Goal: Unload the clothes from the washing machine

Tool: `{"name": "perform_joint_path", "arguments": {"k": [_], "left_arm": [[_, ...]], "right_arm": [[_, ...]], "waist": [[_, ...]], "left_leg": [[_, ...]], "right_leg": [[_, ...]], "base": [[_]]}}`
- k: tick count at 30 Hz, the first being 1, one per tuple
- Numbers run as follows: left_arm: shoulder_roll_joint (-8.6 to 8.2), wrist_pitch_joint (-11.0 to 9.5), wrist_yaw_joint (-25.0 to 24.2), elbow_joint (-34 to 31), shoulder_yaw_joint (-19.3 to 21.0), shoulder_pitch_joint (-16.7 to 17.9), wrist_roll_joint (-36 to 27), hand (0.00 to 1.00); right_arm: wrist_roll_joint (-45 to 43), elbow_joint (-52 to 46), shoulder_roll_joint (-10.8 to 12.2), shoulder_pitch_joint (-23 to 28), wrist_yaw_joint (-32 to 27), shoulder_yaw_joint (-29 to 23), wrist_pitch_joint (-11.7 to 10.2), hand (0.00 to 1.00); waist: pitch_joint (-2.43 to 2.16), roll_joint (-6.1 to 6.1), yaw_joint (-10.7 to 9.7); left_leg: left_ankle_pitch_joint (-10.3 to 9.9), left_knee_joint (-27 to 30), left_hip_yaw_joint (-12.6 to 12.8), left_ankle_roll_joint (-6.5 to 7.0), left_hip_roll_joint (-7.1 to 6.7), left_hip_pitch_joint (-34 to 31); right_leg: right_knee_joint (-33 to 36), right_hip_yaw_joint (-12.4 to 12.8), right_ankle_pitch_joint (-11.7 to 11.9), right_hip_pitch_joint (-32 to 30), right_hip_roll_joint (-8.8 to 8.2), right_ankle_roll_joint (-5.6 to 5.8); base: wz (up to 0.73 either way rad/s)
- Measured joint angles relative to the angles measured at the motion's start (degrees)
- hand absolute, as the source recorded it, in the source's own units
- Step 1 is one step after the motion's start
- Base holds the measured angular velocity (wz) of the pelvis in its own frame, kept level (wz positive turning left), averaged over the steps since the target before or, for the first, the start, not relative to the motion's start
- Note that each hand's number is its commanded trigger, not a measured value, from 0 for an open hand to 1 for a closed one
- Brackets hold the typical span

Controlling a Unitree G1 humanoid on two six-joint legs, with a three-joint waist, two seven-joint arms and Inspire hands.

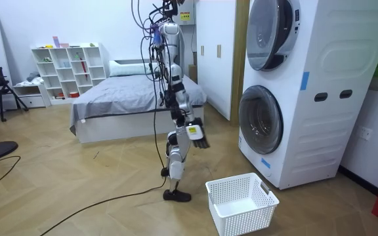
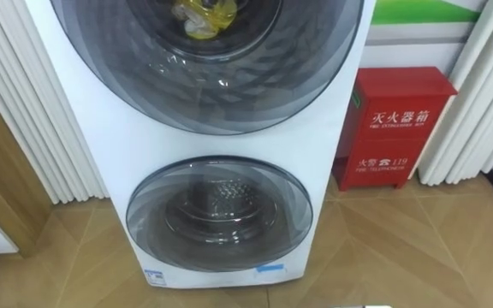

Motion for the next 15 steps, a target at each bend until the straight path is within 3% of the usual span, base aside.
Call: {"name": "perform_joint_path", "arguments": {"k": [2,6,8,11,15], "left_arm": [[0.83,0.43,-1.16,0.0,0.56,-0.31,1.66,0.0],[1.39,1.41,-1.88,-0.28,0.55,-0.25,1.66,0.0],[1.83,2.02,-2.26,-0.44,0.61,-0.39,1.69,0.0],[2.47,2.5,-2.66,-0.75,0.92,-0.54,3.05,0.0],[3.0,4.16,-2.65,-2.47,0.85,-0.59,4.35,0.0]], "right_arm": [[0.53,-6.15,-1.19,-3.73,-1.29,-2.62,-0.3,0.0],[1.94,-20.31,-3.82,-6.6,-3.4,-3.74,-0.38,0.0],[2.43,-26.2,-5.56,-9.83,-4.67,-4.67,-1.03,0.0],[2.42,-31.55,-6.14,-12.63,-6.61,-5.72,-2.21,0.0],[2.45,-33.19,-6.12,-15.9,-9.15,-5.62,-1.41,0.0]], "waist": [[0.15,-0.17,-0.64],[0.3,-0.76,-0.54],[0.14,-0.95,-0.61],[0.13,-1.47,-0.43],[-0.2,-2.29,0.55]], "left_leg": [[0.0,0.29,0.0,0.0,-0.01,0.12],[0.01,0.36,0.03,0.01,-0.09,0.07],[0.01,0.45,0.02,0.0,-0.08,-0.08],[0.01,0.46,0.01,0.0,-0.08,-0.12],[0.02,0.28,-0.05,0.0,-0.08,-0.33]], "right_leg": [[-0.03,0.21,0.01,0.26,0.0,-0.02],[-0.04,0.69,-0.17,0.18,0.01,-0.31],[-0.09,0.51,-0.28,0.12,0.01,-0.46],[-0.12,0.44,-0.3,0.14,0.02,-0.46],[0.27,0.52,-0.29,-0.67,0.0,-0.46]], "base": [[0.0],[0.0],[0.0],[0.0],[-0.02]]}}
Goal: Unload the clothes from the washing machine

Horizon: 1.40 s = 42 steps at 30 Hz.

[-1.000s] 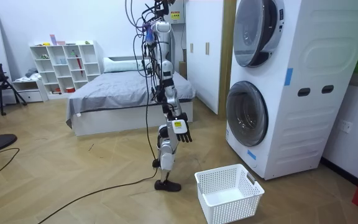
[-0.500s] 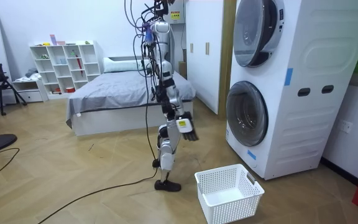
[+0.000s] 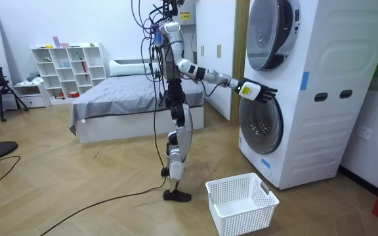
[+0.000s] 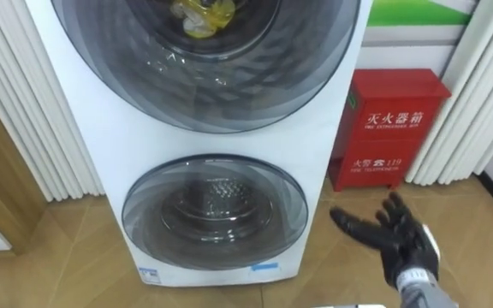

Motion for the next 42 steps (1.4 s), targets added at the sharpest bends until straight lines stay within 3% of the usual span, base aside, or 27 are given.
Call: {"name": "perform_joint_path", "arguments": {"k": [7,17,28,29,30,31,32,33,34,35,37,42], "left_arm": [[0.16,2.84,-1.29,-1.82,0.09,-0.33,3.06,0.0],[0.89,3.97,-0.87,-4.1,0.26,0.01,3.56,0.0],[1.75,4.22,-0.23,-4.42,-1.69,0.0,3.56,0.0],[1.75,4.28,0.11,-4.42,-1.69,0.03,3.57,0.0],[1.75,4.34,0.34,-4.42,-1.7,0.02,3.57,0.0],[1.87,4.42,0.64,-4.42,-1.74,-0.34,4.05,0.0],[2.96,4.42,0.68,-4.4,-1.36,-0.27,5.63,0.0],[3.57,4.4,0.66,-4.35,-0.92,-0.14,6.84,0.0],[3.44,4.71,0.86,-3.03,-0.33,-0.16,8.94,0.0],[3.42,5.1,0.59,-2.4,-0.64,-0.33,9.65,0.0],[3.36,5.43,0.51,-2.43,-1.64,-0.58,9.87,0.0],[3.39,7.19,0.53,-2.72,-1.7,-1.24,9.93,0.0]], "right_arm": [[-1.11,-3.35,-1.19,-7.49,-2.32,0.65,1.39,0.0],[-3.19,-8.58,-3.88,-17.25,-5.35,0.83,3.23,0.0],[-1.99,-8.65,-6.71,-18.77,-6.47,1.81,3.8,0.0],[-1.93,-8.65,-7.25,-18.77,-6.13,1.84,3.87,0.0],[-1.94,-8.65,-7.41,-18.77,-6.06,1.84,3.92,0.0],[-2.21,-8.67,-7.5,-18.94,-6.03,1.87,4.31,0.0],[-2.81,-9.2,-7.46,-19.36,-5.92,2.05,5.13,0.0],[-2.81,-10.05,-7.47,-19.87,-5.91,2.06,5.8,0.0],[-2.29,-11.5,-8.45,-20.67,-5.81,2.33,6.2,0.0],[-2.61,-11.88,-9.92,-20.92,-6.0,3.65,6.14,0.0],[-4.43,-11.89,-11.03,-21.36,-6.21,4.25,6.04,0.0],[-5.86,-14.13,-10.99,-23.26,-6.05,4.22,6.08,0.0]], "waist": [[-0.13,0.13,0.64],[-0.31,-1.44,0.72],[-0.32,-1.45,0.85],[-0.3,-1.44,0.95],[-0.26,-1.38,1.07],[0.13,-1.04,1.17],[0.19,-1.34,1.94],[-0.11,-2.19,2.22],[0.36,-2.04,1.13],[0.32,-1.84,0.03],[0.23,-1.48,0.03],[0.12,-1.43,0.83]], "left_leg": [[0.01,-0.04,-1.61,0.0,-0.01,-0.38],[0.02,-0.12,-3.23,0.0,0.0,-0.94],[0.04,-0.67,-6.45,0.03,0.02,-0.83],[0.06,-0.77,-8.0,0.06,0.14,-0.72],[0.09,-0.83,-9.35,0.09,0.25,-0.53],[0.19,-1.02,-13.43,0.21,1.26,0.16],[0.18,-0.99,-17.0,0.18,2.28,0.0],[0.04,-0.81,-17.37,-0.04,2.2,-0.7],[-0.55,-0.78,-17.01,-1.27,2.48,-1.01],[-0.39,-0.86,-14.02,-1.55,2.71,-1.04],[-0.28,-1.05,-10.93,-1.58,2.99,-0.76],[-0.25,-1.04,-9.94,-1.58,2.08,-0.66]], "right_leg": [[-0.06,-0.2,0.0,-0.1,0.06,0.0],[0.06,-1.7,0.0,-0.24,0.07,0.0],[1.88,-1.62,-0.04,-0.94,0.12,-0.02],[3.41,-1.66,-0.2,-1.62,0.12,-0.12],[5.23,-1.67,-0.5,-2.46,0.07,-0.39],[10.41,-0.97,-2.99,-6.09,0.43,-1.47],[7.09,2.92,-3.55,-9.22,3.87,-3.58],[3.32,3.33,0.06,-10.12,4.59,-4.4],[2.83,1.23,4.23,-10.27,5.03,-5.73],[2.75,0.26,4.24,-9.47,4.88,-5.77],[2.64,0.16,4.15,-8.88,4.96,-5.63],[2.51,-0.22,3.83,-8.86,4.88,-5.02]], "base": [[0.05],[0.05],[0.04],[-0.08],[-0.21],[-0.46],[-0.57],[-0.26],[0.23],[0.42],[0.27],[0.08]]}}
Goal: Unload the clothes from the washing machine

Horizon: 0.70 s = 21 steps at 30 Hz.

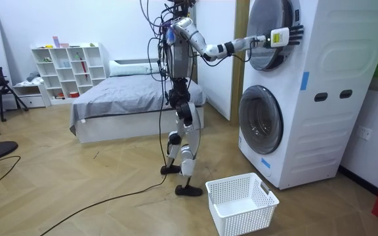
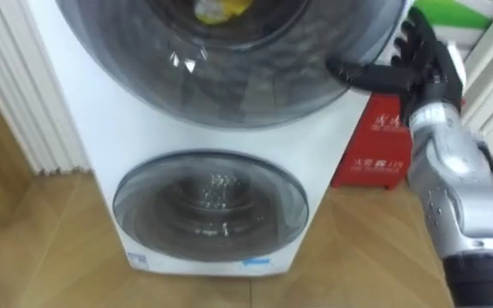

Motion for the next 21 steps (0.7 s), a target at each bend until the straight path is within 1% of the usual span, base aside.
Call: {"name": "perform_joint_path", "arguments": {"k": [3,6,8,9,11,15,17,18,19,21], "left_arm": [[0.51,0.79,0.11,-0.45,0.02,0.43,0.06,0.0],[0.53,1.02,0.07,-1.4,-0.36,0.43,0.37,0.0],[0.51,0.84,-0.07,-1.76,-0.47,0.13,0.33,0.0],[0.51,0.68,-0.09,-1.76,-0.47,0.07,0.33,0.0],[0.49,0.19,-0.17,-1.77,-0.46,0.06,0.32,0.0],[0.51,-0.22,-0.16,-1.77,-0.57,0.05,0.36,0.0],[0.45,-0.3,0.02,-1.65,-1.09,-0.13,0.32,0.0],[0.46,-0.34,0.15,-1.64,-1.16,-0.16,0.27,0.0],[0.46,-0.47,0.36,-1.64,-1.23,-0.28,0.19,0.0],[0.46,-0.75,0.42,-1.65,-1.43,-0.91,-0.14,0.0]], "right_arm": [[-0.27,-1.57,0.05,0.0,-0.43,-0.02,0.25,0.0],[-1.57,-5.47,0.13,0.3,-0.45,0.1,0.97,0.0],[-2.94,-9.82,0.13,1.64,-0.45,0.44,1.0,0.0],[-3.01,-11.02,0.13,2.24,-0.45,0.45,1.0,0.0],[-3.03,-14.98,0.18,4.92,-0.38,0.51,1.0,0.0],[-3.08,-18.97,0.28,7.82,0.22,1.17,0.98,0.0],[-3.65,-21.18,0.32,10.5,1.13,1.63,0.72,0.0],[-3.72,-21.41,0.36,11.13,1.35,1.81,0.35,0.0],[-4.13,-21.41,0.58,12.16,1.83,2.18,-0.5,0.0],[-4.31,-21.43,1.22,13.52,2.21,2.12,-1.35,0.0]], "waist": [[-0.01,0.01,0.1],[-0.15,0.54,-0.06],[-0.52,1.17,0.72],[-0.6,1.28,0.91],[-1.02,1.72,1.3],[-1.05,1.61,1.18],[-1.0,1.58,1.1],[-0.97,1.57,1.11],[-0.89,1.48,1.08],[-0.75,1.24,1.06]], "left_leg": [[0.0,0.0,0.38,0.0,-0.3,-0.05],[0.0,0.27,1.13,0.0,-0.38,-0.73],[0.05,0.35,1.62,0.08,-0.4,-1.02],[0.06,0.41,1.81,0.09,-0.38,-0.97],[0.06,0.55,2.19,0.08,-0.27,-0.73],[0.05,0.85,2.71,0.08,0.0,-0.21],[0.06,0.79,3.34,0.08,0.09,0.8],[0.06,0.73,3.5,0.08,0.12,1.15],[0.05,0.72,4.11,0.08,0.13,1.65],[0.05,0.21,4.28,0.08,0.13,2.02]], "right_leg": [[0.01,-0.05,-0.07,0.02,-0.3,0.17],[-0.23,0.17,-0.24,-0.36,-0.35,0.18],[-0.11,0.73,-0.39,-1.01,-0.23,0.04],[0.19,0.94,-0.46,-1.16,-0.2,-0.06],[0.37,1.58,-0.48,-1.18,0.03,-0.13],[0.4,1.73,-0.3,-0.93,0.28,-0.42],[0.24,1.84,-0.27,0.15,0.35,-0.48],[0.19,1.86,-0.29,0.53,0.36,-0.49],[0.11,1.94,-0.33,1.0,0.35,-0.44],[0.11,2.18,-0.43,1.12,0.39,-0.32]], "base": [[0.0],[0.0],[-0.13],[-0.16],[-0.1],[-0.07],[-0.04],[0.0],[0.0],[0.0]]}}
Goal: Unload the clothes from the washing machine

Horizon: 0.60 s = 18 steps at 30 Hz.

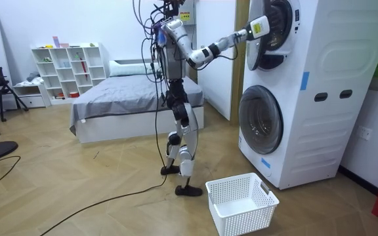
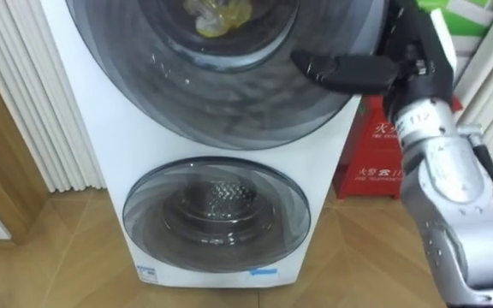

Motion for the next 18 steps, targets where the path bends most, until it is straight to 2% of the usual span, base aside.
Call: {"name": "perform_joint_path", "arguments": {"k": [1,4,10,13,18], "left_arm": [[0.0,-0.07,0.45,-0.01,-0.44,-0.43,-0.86,0.0],[-0.13,-0.11,0.98,-0.03,-0.95,-0.4,-1.77,0.0],[-0.24,-0.12,2.07,-0.48,-1.27,-0.27,-2.02,0.0],[-0.18,-0.69,2.46,-0.48,-2.55,-0.19,-2.04,0.0],[-0.67,-2.38,3.24,-0.48,-3.94,-0.33,-1.97,0.0]], "right_arm": [[0.25,0.01,0.73,0.92,0.02,-0.05,-0.57,0.0],[0.56,-0.04,2.85,2.87,0.53,0.04,-1.24,0.0],[1.48,-0.33,5.64,8.32,3.56,0.62,-1.36,0.0],[1.07,-0.42,5.77,11.13,3.57,2.78,-2.26,0.0],[0.41,-0.52,5.78,15.96,5.09,6.89,-2.23,0.0]], "waist": [[0.19,-0.2,0.09],[0.34,-0.21,0.08],[0.39,0.29,-0.02],[0.04,1.19,0.07],[0.05,1.39,-0.01]], "left_leg": [[0.0,-0.16,0.23,0.0,-0.02,0.04],[-0.04,-0.39,1.04,0.01,-0.05,0.07],[-0.16,-0.99,0.97,0.13,0.02,-0.24],[-0.15,-1.02,1.11,0.14,-0.01,-0.13],[-0.13,-0.93,2.01,0.15,-0.08,-0.16]], "right_leg": [[-0.02,0.14,0.02,-0.06,0.02,0.05],[-0.1,0.67,0.34,-0.28,0.15,0.17],[-0.96,0.52,0.95,-0.27,0.32,0.15],[-1.02,0.5,0.91,-0.32,0.32,0.21],[-1.08,0.52,0.7,-0.35,0.2,0.39]], "base": [[-0.04],[-0.07],[0.01],[0.0],[-0.01]]}}
